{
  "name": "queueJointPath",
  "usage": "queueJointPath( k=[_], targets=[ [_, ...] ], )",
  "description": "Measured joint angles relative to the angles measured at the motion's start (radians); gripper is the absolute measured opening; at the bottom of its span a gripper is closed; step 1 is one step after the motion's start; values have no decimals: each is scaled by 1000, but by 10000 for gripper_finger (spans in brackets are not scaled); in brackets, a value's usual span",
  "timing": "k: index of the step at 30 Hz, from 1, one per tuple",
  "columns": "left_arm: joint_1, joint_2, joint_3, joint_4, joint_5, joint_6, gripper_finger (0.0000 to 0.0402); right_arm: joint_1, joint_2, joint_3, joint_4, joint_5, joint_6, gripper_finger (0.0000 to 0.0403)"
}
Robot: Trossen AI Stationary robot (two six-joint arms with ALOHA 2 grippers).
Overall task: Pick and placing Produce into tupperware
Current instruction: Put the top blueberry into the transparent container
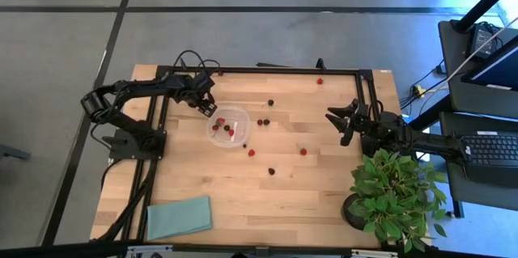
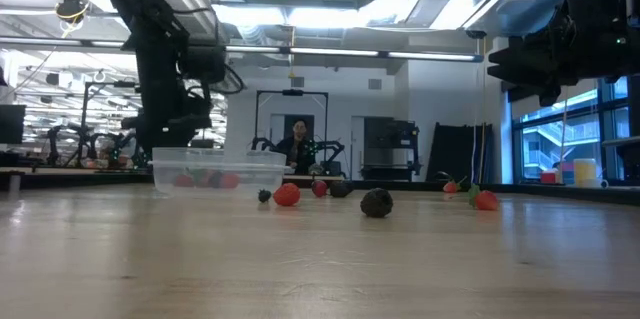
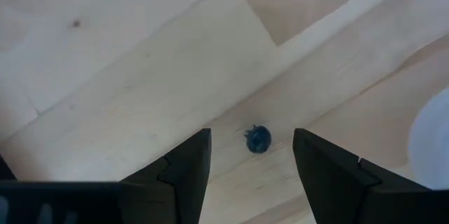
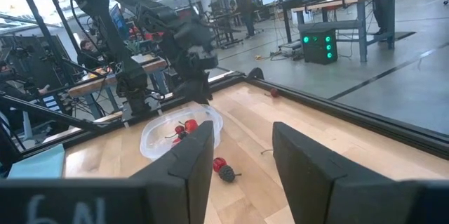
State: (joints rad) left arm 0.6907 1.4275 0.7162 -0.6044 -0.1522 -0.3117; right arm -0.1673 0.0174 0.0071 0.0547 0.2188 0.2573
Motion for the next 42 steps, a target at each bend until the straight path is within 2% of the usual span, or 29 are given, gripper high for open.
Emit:
queueJointPath(
  k=[13, 24, 42],
  targets=[
    [0, 127, 5, 31, 16, 0, 195, 0, 0, 0, 0, 0, 0, 149],
    [1, 132, 4, 17, 32, -1, 192, 0, 0, 0, 0, 0, 0, 149],
    [0, 135, 3, 19, 57, -3, 82, 0, 0, 0, 0, -1, 0, 149]
  ],
)
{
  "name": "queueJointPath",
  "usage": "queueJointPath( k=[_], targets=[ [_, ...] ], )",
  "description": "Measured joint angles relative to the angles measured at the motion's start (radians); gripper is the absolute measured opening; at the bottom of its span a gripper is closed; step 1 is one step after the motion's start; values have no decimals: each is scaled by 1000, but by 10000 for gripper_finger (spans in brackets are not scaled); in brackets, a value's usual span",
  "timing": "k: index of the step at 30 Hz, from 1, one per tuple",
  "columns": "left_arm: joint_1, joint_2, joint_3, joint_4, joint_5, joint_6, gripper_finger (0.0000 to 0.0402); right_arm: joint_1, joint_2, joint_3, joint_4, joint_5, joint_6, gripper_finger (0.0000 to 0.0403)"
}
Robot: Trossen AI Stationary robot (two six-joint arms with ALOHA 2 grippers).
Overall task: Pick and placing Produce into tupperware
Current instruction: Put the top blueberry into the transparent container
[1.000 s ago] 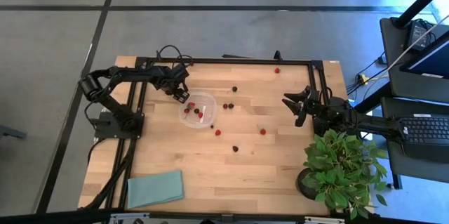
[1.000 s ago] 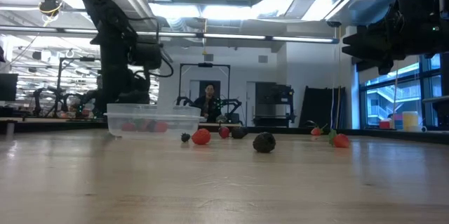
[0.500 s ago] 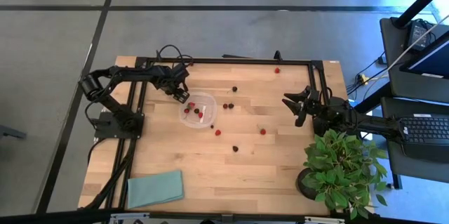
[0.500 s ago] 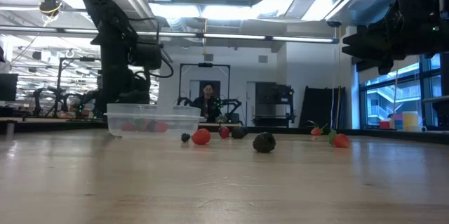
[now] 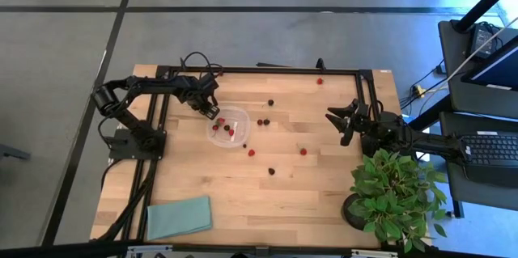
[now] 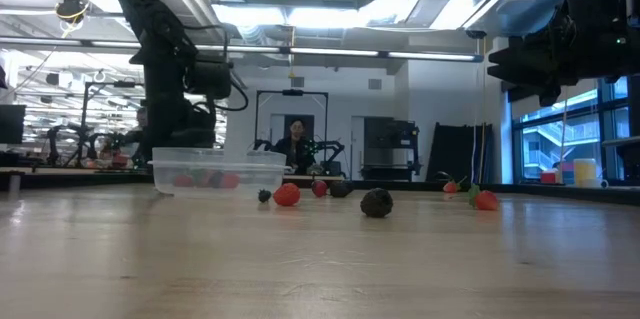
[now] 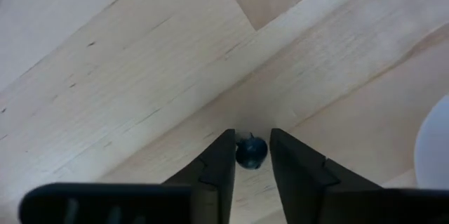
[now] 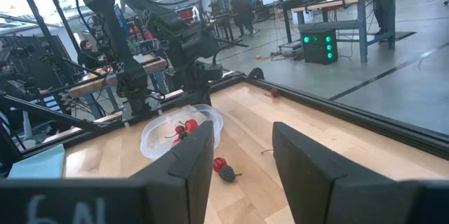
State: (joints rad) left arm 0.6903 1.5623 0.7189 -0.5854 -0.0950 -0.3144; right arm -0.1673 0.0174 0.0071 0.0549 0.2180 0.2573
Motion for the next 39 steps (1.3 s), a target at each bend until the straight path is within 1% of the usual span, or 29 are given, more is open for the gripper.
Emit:
queueJointPath(
  k=[7, 12, 18, 21, 24, 33, 39],
  targets=[
    [0, 0, 0, -2, 12, 10, 51, 0, 0, 0, 0, 0, 0, 149],
    [0, 0, 0, -2, 12, 13, 51, 0, 0, 0, 0, 0, 0, 149],
    [0, 2, 7, -8, 13, 70, 47, 0, 0, 0, 0, 0, -2, 149],
    [1, 4, 35, -33, 20, 92, 40, 0, 0, 0, 0, 0, -1, 149],
    [2, 8, 70, -111, 26, 115, 39, 0, 0, 0, 0, 0, -1, 149],
    [0, 4, 157, -192, 27, 135, 38, 0, 0, 0, 0, 0, -4, 149],
    [-35, 4, 240, -280, 26, 140, 42, 0, 0, 0, 0, 0, -7, 149]
  ],
)
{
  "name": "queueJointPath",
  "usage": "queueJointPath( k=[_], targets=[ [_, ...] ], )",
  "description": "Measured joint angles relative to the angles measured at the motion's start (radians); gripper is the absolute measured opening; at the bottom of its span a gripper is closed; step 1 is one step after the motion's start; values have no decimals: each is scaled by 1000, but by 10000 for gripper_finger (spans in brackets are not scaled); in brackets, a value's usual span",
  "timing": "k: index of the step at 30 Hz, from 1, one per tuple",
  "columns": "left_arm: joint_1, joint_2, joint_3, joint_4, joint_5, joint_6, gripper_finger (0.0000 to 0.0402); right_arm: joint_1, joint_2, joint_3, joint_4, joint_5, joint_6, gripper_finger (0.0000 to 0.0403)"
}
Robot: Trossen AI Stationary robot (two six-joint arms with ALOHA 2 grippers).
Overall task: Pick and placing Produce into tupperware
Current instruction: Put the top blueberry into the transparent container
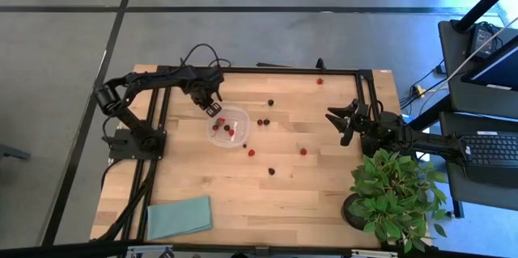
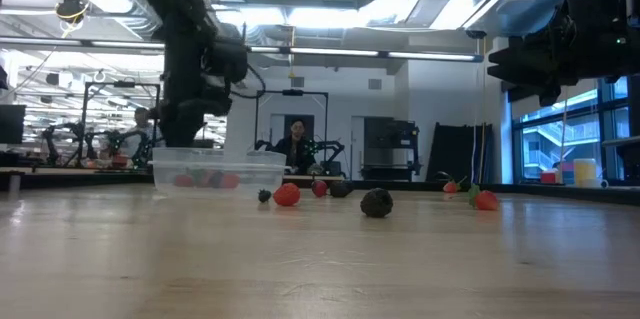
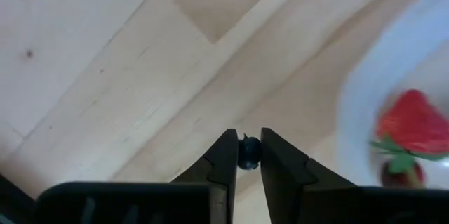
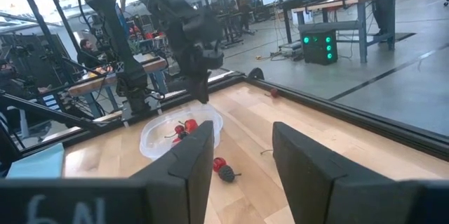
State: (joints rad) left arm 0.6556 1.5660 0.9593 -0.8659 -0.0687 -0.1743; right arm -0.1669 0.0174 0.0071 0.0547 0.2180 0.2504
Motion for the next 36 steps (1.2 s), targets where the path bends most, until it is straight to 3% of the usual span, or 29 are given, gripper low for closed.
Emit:
queueJointPath(
  k=[9, 21, 30, 36],
  targets=[
    [-118, -2, 141, -32, -4, 34, 42, 0, 0, 0, 0, 0, 0, 149],
    [-335, 17, 144, 95, -9, 53, 44, 0, 0, 0, 0, 0, 2, 149],
    [-351, 132, 143, 130, -16, 54, 44, 0, 4, 0, -1, -1, 7, 149],
    [-350, 159, 143, 154, -26, 54, 66, 0, 9, 0, -1, 0, 8, 149]
  ],
)
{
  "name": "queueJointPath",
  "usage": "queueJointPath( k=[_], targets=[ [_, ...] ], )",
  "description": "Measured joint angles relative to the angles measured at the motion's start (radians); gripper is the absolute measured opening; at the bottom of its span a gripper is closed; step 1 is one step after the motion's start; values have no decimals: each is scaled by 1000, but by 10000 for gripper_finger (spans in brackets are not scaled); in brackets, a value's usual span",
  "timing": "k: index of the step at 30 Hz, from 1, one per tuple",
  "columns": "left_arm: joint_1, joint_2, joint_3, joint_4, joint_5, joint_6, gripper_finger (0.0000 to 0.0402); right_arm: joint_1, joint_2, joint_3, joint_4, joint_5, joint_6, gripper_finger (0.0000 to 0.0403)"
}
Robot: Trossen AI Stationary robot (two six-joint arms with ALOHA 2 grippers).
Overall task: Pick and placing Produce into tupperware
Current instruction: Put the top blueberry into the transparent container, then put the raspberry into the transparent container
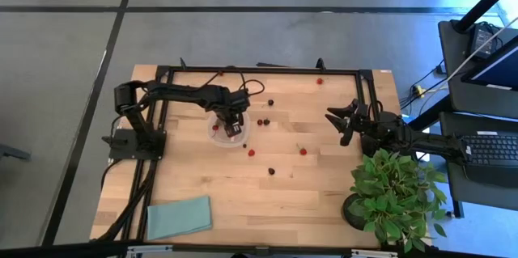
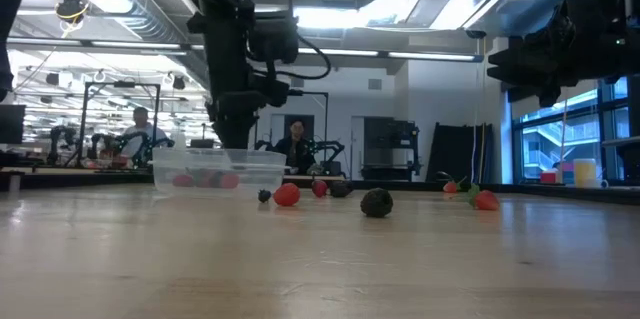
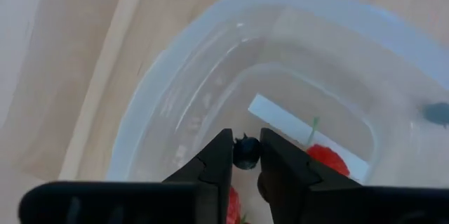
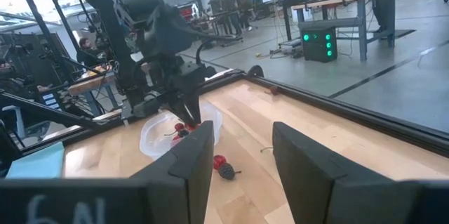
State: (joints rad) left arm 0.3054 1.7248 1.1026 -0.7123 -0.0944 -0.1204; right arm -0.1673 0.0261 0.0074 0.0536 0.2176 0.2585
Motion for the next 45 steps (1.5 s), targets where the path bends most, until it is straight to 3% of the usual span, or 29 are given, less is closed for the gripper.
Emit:
queueJointPath(
  k=[13, 27, 45],
  targets=[
    [0, 0, 0, 17, 0, 1, 89, 0, 0, 0, 0, 0, -1, 149],
    [0, 0, 0, 16, 1, 26, 197, 0, 0, 0, 0, 0, -1, 149],
    [30, -16, 2, -130, 0, 0, 200, 0, 0, 0, 1, 0, -5, 149]
  ],
)
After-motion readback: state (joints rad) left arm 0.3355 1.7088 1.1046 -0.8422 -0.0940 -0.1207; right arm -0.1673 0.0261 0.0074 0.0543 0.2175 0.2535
